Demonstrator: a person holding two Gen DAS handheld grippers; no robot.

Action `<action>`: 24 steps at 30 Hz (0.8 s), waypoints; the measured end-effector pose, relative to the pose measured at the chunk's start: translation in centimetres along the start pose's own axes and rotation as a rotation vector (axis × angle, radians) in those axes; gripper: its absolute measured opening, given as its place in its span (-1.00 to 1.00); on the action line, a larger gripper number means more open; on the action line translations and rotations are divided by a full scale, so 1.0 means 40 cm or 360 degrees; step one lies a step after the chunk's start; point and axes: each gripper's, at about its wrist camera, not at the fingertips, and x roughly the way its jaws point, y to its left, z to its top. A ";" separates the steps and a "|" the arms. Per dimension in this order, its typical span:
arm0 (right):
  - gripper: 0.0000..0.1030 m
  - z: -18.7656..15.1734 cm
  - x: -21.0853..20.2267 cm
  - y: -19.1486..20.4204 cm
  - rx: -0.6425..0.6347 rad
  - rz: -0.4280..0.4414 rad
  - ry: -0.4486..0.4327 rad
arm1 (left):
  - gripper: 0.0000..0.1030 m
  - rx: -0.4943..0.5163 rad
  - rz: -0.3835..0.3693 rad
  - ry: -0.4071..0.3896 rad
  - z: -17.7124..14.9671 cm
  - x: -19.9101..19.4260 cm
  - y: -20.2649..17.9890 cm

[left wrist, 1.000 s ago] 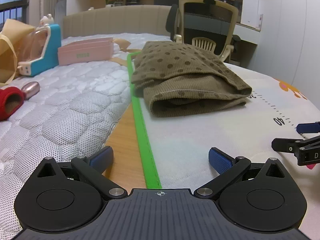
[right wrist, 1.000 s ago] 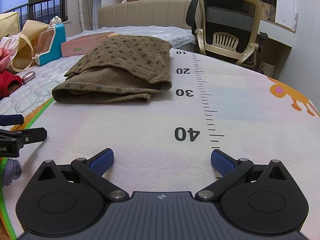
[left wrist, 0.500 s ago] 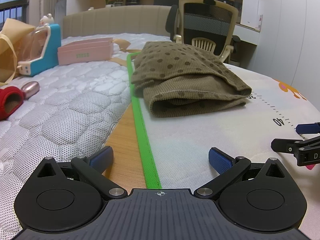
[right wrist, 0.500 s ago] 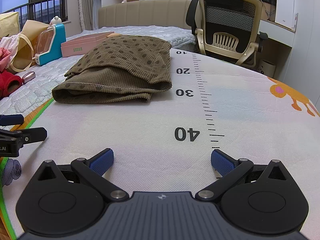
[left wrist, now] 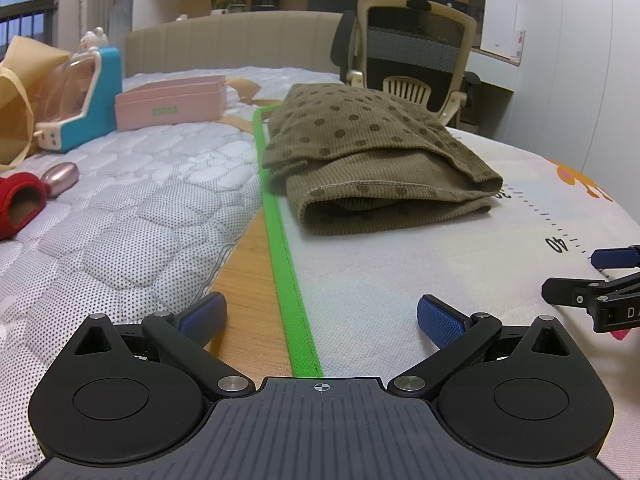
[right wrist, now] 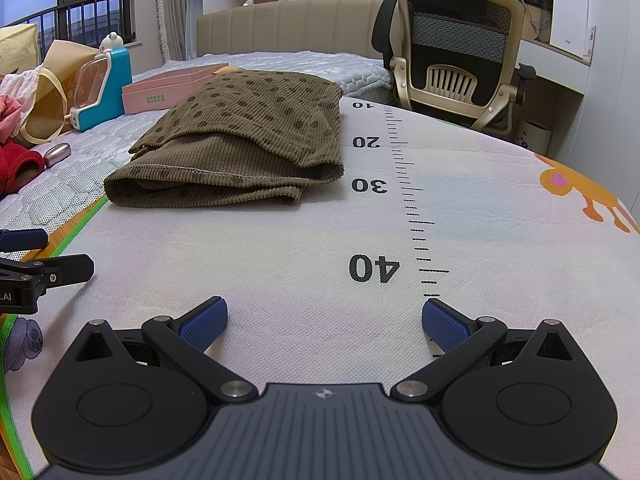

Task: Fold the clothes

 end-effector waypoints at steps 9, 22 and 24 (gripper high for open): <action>1.00 0.000 0.000 0.000 0.0000 0.0000 0.0000 | 1.00 0.0001 -0.0001 0.0000 0.001 0.001 0.001; 1.00 0.000 0.000 0.000 0.0000 0.0001 0.0000 | 1.00 -0.0001 -0.0006 0.0000 0.001 0.002 0.004; 1.00 0.000 0.000 0.000 0.0000 0.0001 0.0000 | 1.00 0.0000 -0.0005 0.0000 0.002 0.002 0.004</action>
